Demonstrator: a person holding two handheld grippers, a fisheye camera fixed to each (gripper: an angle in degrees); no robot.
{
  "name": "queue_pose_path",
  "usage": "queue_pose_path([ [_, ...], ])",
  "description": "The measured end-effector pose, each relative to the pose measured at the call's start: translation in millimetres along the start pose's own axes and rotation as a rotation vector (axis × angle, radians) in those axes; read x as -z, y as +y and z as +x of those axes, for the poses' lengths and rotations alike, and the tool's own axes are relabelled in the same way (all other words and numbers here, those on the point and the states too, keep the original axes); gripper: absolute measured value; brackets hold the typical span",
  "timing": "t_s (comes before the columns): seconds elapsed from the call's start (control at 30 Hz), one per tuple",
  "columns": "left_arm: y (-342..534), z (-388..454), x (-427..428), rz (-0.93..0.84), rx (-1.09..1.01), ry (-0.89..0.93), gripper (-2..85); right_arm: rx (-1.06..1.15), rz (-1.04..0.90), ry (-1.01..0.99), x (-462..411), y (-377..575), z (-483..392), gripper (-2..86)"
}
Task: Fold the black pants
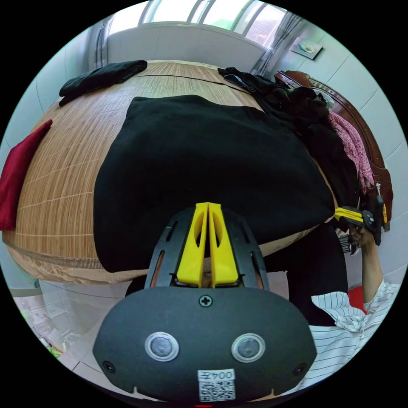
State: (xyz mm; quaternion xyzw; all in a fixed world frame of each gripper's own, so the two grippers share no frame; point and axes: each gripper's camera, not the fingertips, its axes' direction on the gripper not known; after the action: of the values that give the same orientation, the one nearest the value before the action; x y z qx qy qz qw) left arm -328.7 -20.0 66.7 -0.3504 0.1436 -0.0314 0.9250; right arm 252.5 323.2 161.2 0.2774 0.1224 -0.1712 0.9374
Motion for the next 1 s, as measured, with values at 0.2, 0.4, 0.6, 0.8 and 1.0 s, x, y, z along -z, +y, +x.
queue_pose_path([
  [0.2,15,-5,-5,0.011,-0.013,-0.035,0.5,-0.153,0.174,0.025,32,-56,-31,-0.7],
  [0.4,27,6,-7,0.001,-0.071,-0.111,0.2,-0.114,-0.085,0.127,-49,-142,-79,-0.8],
  [0.6,32,-6,-7,-0.041,-0.084,-0.028,0.1,-0.075,-0.255,0.263,-121,-164,-98,-0.8],
  [0.8,39,-1,-4,-0.058,-0.134,-0.017,0.1,0.119,-0.290,0.431,-142,-165,-125,-0.7],
  [1.0,51,31,2,-0.041,-0.208,-0.116,0.0,0.034,-0.236,0.406,-135,-160,-105,-0.7],
])
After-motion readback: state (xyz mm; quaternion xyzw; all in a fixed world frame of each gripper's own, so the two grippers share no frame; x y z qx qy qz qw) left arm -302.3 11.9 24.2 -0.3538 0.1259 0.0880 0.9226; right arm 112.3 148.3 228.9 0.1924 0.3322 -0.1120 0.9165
